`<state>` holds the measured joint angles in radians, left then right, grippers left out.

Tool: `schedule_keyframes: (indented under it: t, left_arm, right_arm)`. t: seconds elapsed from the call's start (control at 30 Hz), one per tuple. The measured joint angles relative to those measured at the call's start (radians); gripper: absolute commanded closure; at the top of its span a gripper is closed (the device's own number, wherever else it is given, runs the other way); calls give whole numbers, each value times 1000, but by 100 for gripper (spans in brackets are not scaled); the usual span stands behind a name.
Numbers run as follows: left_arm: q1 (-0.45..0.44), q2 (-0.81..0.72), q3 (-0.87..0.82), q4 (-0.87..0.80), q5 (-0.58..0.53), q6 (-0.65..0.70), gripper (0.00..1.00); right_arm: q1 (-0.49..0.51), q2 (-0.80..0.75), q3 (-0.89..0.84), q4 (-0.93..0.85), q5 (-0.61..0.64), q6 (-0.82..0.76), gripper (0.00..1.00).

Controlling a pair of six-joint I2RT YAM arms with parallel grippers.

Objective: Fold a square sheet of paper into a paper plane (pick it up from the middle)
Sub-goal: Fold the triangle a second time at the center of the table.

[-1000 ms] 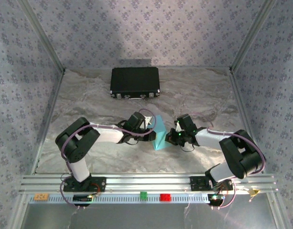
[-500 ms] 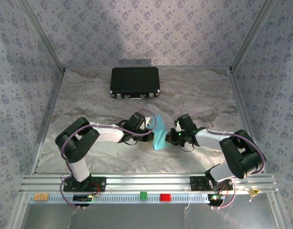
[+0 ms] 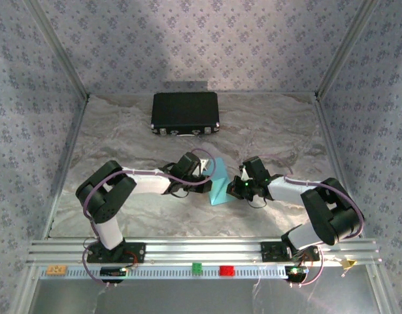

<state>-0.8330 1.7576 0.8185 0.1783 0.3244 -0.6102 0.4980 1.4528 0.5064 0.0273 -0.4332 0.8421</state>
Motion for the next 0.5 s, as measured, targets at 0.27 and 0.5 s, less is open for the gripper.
schedule_keyframes:
  t: [0.27, 0.5]
  left_arm:
    - [0, 0, 0, -4, -6, 0, 99]
    - [0, 0, 0, -13, -19, 0, 99]
  right_arm:
    - [0, 0, 0, 0, 0, 0, 94]
    - [0, 0, 0, 0, 0, 0, 94]
